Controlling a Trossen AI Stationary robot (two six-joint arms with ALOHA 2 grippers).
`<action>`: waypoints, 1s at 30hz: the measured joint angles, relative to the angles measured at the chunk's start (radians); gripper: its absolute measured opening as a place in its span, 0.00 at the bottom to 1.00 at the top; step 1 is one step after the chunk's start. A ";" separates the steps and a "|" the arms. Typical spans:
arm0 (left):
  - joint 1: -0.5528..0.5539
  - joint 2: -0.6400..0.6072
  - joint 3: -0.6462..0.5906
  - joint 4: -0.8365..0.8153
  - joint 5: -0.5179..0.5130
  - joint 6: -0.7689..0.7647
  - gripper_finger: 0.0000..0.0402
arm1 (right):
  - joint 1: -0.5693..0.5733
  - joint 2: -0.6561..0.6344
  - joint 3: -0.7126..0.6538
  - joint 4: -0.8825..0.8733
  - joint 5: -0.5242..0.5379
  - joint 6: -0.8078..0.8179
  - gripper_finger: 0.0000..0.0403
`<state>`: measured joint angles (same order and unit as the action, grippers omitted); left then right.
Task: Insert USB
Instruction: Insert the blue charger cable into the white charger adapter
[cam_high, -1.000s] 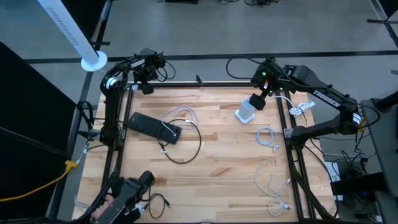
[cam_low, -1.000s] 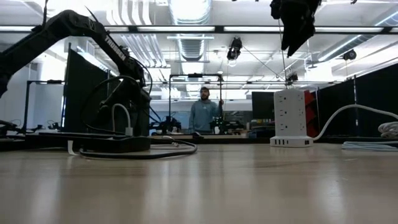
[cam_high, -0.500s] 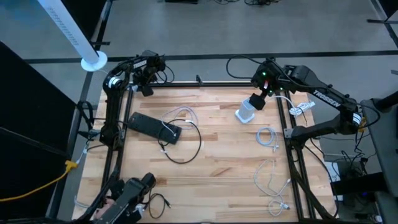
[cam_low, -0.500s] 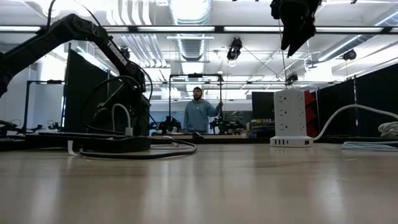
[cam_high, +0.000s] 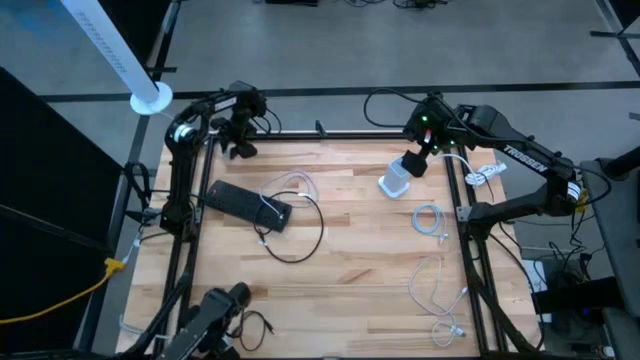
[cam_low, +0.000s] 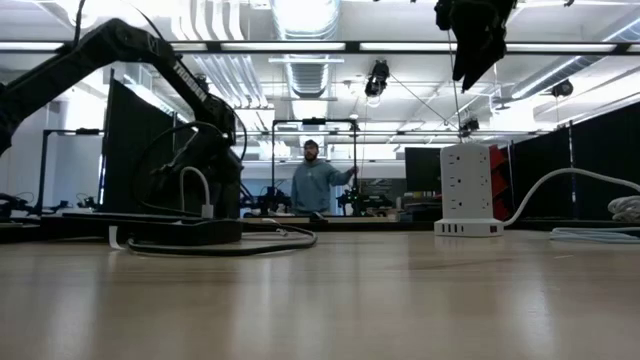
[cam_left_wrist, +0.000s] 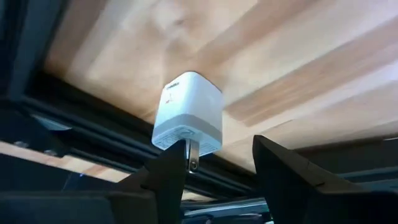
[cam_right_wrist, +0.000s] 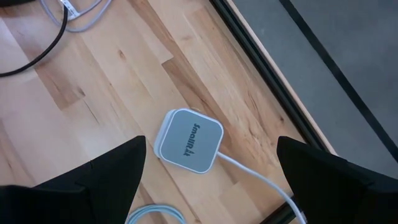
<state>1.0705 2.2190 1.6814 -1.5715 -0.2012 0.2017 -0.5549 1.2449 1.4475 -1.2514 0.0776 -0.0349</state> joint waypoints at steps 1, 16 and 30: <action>-0.006 -0.003 0.000 0.000 0.001 -0.001 0.43 | 0.000 0.000 0.000 0.000 0.000 -0.003 0.86; -0.014 -0.060 -0.001 0.000 -0.079 -0.294 0.61 | 0.000 0.000 0.000 0.000 0.000 0.027 0.86; 0.085 -0.060 -0.016 0.032 0.076 -0.426 0.71 | 0.000 0.000 0.000 -0.035 0.000 0.052 0.86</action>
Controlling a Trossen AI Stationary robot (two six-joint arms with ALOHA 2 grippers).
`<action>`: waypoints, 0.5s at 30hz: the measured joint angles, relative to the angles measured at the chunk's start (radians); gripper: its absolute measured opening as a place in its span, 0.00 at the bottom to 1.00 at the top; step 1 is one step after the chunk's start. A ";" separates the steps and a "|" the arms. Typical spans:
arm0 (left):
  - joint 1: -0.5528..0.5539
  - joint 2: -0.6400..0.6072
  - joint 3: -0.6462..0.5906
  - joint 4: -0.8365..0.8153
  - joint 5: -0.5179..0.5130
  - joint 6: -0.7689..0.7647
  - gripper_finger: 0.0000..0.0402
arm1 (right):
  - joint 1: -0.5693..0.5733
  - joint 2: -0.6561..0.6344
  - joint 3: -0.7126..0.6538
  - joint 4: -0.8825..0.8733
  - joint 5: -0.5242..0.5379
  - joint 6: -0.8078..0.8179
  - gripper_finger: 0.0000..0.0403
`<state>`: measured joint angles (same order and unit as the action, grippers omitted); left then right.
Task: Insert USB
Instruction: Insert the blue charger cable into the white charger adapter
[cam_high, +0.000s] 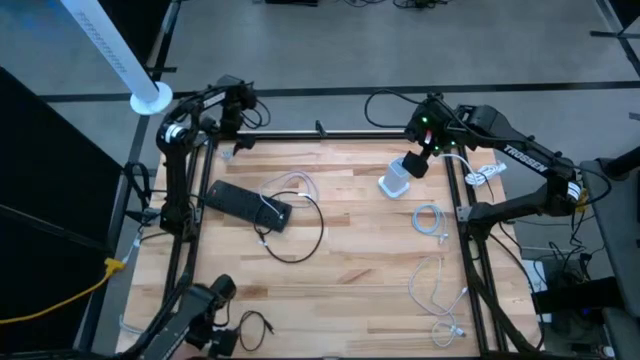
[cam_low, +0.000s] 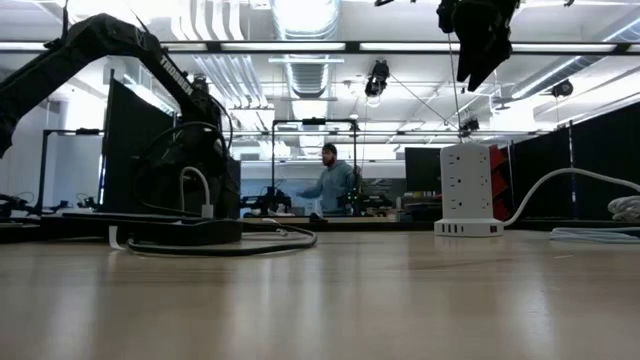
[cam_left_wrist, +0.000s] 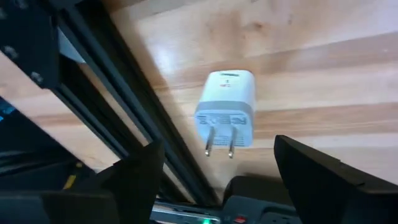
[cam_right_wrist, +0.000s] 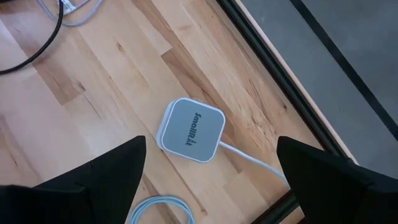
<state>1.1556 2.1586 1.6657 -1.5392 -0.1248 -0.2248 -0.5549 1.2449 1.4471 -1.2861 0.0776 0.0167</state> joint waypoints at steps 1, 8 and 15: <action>0.007 0.000 -0.004 0.002 0.025 -0.007 0.71 | 0.000 0.000 0.000 0.000 0.000 0.001 0.86; 0.020 -0.001 -0.060 0.062 0.053 -0.040 0.69 | 0.000 -0.001 0.000 -0.025 0.000 0.014 0.86; 0.024 -0.001 -0.143 0.156 0.078 -0.049 0.68 | 0.001 -0.016 0.000 -0.043 0.000 0.034 0.86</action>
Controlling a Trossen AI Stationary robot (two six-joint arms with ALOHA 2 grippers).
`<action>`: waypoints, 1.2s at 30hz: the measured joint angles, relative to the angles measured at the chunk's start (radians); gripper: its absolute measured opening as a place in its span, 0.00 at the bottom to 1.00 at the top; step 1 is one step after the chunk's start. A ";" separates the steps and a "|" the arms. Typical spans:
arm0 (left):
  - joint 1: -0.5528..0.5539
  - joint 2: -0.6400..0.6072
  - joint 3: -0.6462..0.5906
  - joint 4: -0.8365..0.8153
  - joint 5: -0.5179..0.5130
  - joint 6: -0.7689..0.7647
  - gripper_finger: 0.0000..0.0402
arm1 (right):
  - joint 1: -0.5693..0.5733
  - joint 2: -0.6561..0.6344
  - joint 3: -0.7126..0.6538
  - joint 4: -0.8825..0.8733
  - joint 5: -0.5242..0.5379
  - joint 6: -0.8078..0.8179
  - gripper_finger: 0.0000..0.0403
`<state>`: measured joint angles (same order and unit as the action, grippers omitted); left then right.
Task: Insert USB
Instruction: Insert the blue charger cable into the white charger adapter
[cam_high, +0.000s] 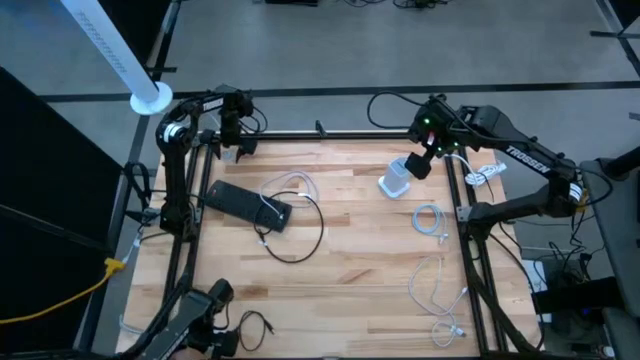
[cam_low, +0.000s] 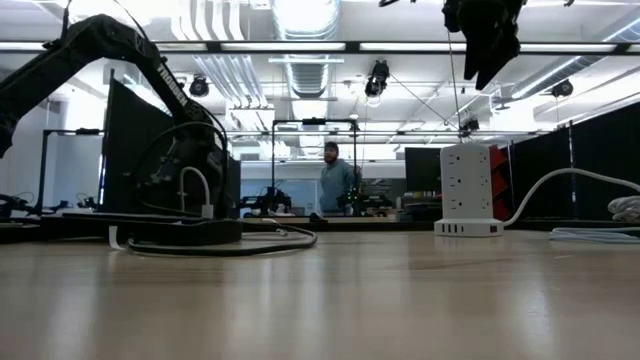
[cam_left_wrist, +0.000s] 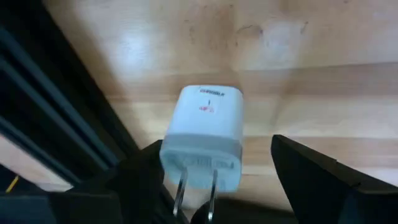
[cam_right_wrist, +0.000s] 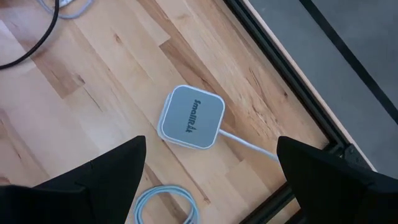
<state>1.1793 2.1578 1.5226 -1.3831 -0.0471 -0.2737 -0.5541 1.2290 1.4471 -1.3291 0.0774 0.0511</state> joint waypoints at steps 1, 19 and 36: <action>0.000 0.000 0.000 0.010 0.001 0.001 0.68 | 0.000 -0.002 0.000 0.001 0.000 0.000 0.86; 0.003 -0.035 -0.009 0.049 0.010 -0.006 0.68 | 0.000 -0.004 0.000 0.001 0.001 0.009 0.86; 0.003 -0.034 -0.009 0.050 0.023 0.016 0.32 | 0.000 -0.004 0.000 -0.001 0.001 0.006 0.86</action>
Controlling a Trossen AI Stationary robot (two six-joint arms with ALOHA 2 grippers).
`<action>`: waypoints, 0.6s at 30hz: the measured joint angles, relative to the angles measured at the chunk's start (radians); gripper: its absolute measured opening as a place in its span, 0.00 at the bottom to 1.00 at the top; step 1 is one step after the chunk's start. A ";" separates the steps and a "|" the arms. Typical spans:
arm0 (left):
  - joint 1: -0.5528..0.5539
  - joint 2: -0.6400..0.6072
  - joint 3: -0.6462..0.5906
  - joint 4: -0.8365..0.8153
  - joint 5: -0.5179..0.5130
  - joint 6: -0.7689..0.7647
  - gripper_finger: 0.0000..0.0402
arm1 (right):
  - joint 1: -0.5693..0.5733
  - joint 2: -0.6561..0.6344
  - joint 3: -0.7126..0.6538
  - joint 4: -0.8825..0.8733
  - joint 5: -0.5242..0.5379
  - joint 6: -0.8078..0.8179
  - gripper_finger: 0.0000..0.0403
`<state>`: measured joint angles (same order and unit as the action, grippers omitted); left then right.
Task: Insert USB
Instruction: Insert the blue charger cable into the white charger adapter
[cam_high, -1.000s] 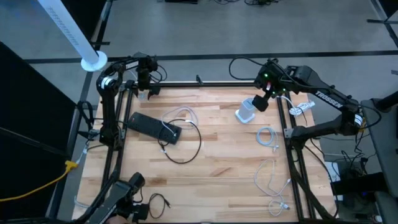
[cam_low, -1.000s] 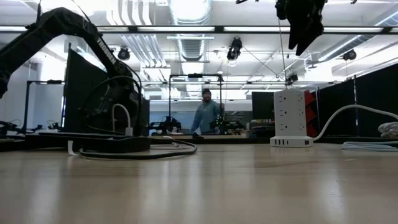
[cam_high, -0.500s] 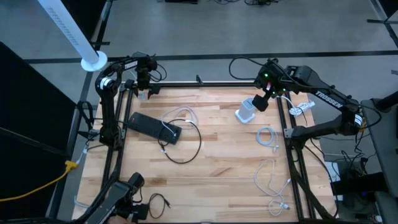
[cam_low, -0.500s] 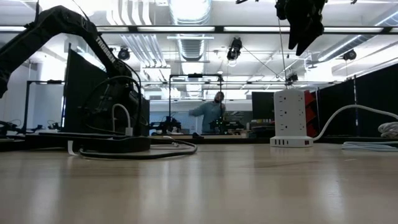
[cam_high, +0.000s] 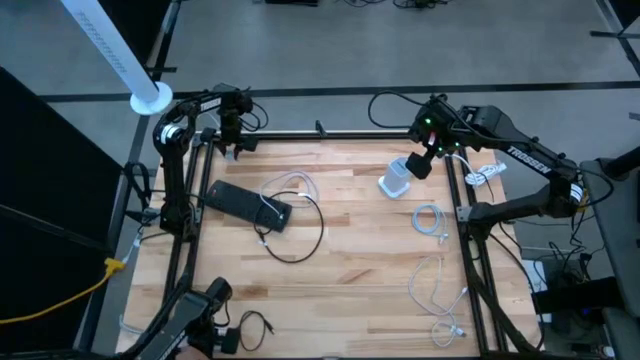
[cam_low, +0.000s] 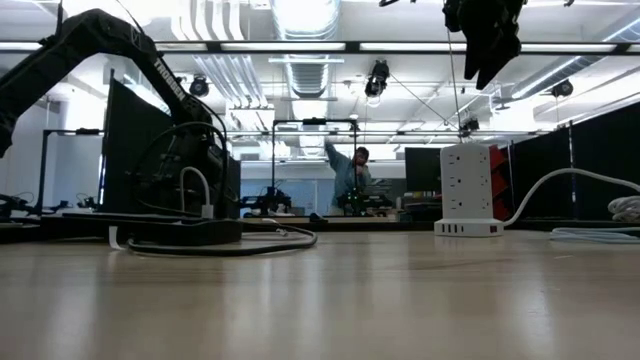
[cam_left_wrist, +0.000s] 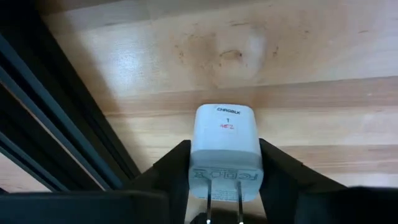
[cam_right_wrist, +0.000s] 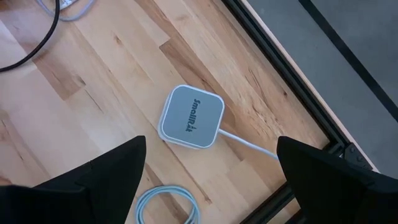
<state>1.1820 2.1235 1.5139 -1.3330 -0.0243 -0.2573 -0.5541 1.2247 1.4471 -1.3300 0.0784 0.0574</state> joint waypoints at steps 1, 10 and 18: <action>0.000 0.000 0.000 0.001 0.011 0.008 0.32 | 0.000 0.000 0.000 0.000 0.000 0.001 0.86; -0.044 -0.094 0.004 0.063 0.025 0.100 0.32 | 0.000 0.000 0.000 -0.005 -0.001 -0.005 0.86; -0.150 -0.339 0.003 0.271 0.233 0.169 0.32 | 0.005 -0.001 0.000 0.002 -0.008 -0.005 0.86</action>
<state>1.0321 1.7843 1.5166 -1.0617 0.2090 -0.0887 -0.5492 1.2240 1.4471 -1.3277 0.0705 0.0519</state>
